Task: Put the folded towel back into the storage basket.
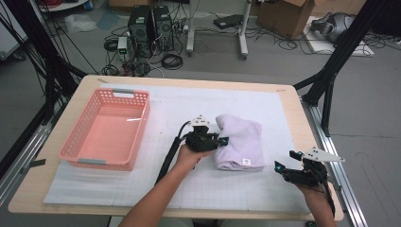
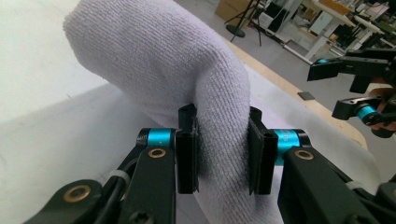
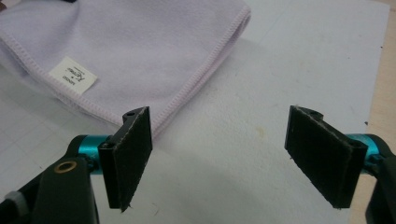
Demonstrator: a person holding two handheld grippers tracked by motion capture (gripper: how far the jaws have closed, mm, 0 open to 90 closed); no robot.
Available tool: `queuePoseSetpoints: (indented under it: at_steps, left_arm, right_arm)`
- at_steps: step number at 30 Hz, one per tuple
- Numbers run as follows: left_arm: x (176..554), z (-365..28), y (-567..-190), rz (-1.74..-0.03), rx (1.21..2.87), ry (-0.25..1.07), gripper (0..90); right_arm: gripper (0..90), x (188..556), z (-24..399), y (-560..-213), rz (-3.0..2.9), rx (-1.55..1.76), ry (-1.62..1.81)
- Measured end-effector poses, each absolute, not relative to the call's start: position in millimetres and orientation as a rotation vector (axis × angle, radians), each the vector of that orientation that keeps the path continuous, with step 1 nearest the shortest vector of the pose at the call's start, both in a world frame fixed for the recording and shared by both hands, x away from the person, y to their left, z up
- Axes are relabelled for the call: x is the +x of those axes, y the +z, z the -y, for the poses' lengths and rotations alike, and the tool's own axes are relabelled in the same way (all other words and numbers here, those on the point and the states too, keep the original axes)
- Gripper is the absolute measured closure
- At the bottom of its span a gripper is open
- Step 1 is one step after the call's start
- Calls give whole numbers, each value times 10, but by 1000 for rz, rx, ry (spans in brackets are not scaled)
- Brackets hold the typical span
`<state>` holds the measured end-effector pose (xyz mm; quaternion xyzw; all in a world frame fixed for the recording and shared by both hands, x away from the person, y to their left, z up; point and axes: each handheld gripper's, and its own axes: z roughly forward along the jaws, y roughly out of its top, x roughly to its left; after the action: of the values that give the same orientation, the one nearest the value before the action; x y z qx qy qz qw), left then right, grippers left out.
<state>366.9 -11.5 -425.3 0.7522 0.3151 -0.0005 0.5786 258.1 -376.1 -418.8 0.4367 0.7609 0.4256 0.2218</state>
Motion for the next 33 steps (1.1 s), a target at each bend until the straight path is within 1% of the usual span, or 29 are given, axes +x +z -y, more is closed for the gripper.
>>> queuePoseSetpoints:
  at_steps: [13,25,33]
  left_arm:
    - [3529,-207,-3976,-569,1712,135,705]
    - [3419,-533,-3762,-474,1661,177,713]
    - [3374,-771,-3671,-465,1619,209,713]
  right_arm:
    - [221,2582,3731,-4159,-2100,1194,1188]
    - [221,2585,3691,-4138,-2103,1176,1194]
    - [221,2589,3671,-4135,-2103,1174,1198]
